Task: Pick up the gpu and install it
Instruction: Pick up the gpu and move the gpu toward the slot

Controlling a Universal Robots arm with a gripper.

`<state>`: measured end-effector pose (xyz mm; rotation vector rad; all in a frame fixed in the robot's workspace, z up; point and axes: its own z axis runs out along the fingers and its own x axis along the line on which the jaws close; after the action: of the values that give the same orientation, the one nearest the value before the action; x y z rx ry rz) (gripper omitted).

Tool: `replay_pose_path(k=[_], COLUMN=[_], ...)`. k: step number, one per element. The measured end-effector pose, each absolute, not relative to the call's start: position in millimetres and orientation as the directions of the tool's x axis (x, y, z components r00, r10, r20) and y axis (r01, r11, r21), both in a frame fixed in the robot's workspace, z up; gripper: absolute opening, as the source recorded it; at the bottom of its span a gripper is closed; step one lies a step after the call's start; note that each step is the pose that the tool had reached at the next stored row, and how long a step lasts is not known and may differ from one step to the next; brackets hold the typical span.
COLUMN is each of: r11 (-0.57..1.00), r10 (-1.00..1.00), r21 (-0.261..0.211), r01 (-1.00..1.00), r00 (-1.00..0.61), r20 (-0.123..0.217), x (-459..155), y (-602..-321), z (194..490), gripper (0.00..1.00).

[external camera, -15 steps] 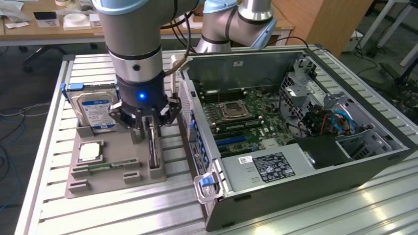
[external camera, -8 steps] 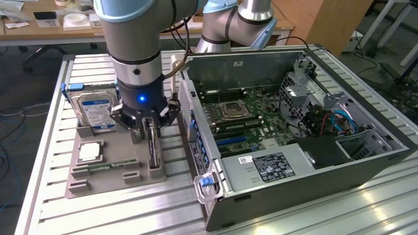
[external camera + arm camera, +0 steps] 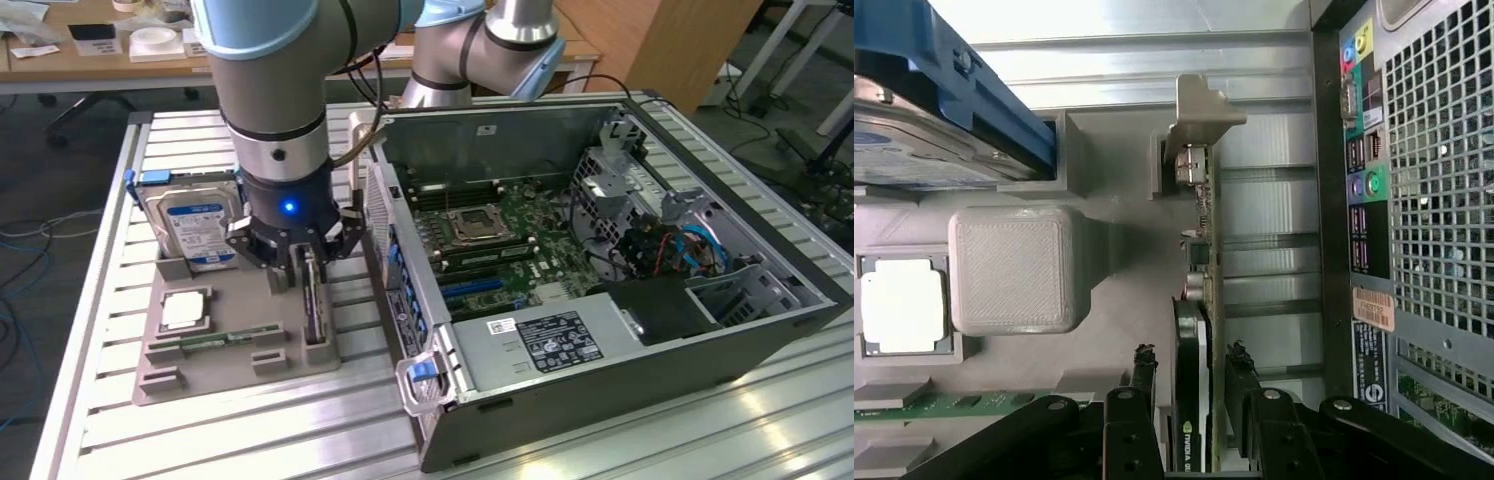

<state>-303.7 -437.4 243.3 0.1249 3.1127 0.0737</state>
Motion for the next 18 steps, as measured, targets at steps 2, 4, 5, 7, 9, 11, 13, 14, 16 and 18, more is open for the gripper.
replay_pose_path(k=[2,4,5,7,9,11,13,14,16,18], r11=[0.996,0.996,0.996,0.996,0.996,0.996,0.996,0.996,0.996,0.996], r10=[0.081,0.081,0.081,0.081,0.081,0.081,0.081,0.081,0.081,0.081], r21=[0.048,0.048,0.048,0.048,0.048,0.048,0.048,0.048,0.048,0.048], r01=[0.08,0.08,0.08,0.08,0.08,0.08,0.08,0.08,0.08,0.08], r00=[-0.996,-0.996,-0.996,-0.996,-0.996,-0.996,-0.996,-0.996,-0.996,-0.996], r20=[-0.024,-0.024,-0.023,-0.024,-0.024,-0.024,-0.024,-0.024,-0.023,-0.024], x=[-303.8,-303.8,-303.8,-303.9,-303.8,-303.8,-303.9,-303.9,-303.4,-301.4], y=[-437.4,-437.4,-437.4,-438.1,-440.5,-441.1,-441.2,-441.2,-441.3,-441.2], z=[240.2,237.7,237.4,237.2,237.1,235.7,232.4,230.9,230.7,230.6], gripper=[0.42,0.42,0.42,0.42,0.42,0.42,0.42,0.42,0.42,0.42])
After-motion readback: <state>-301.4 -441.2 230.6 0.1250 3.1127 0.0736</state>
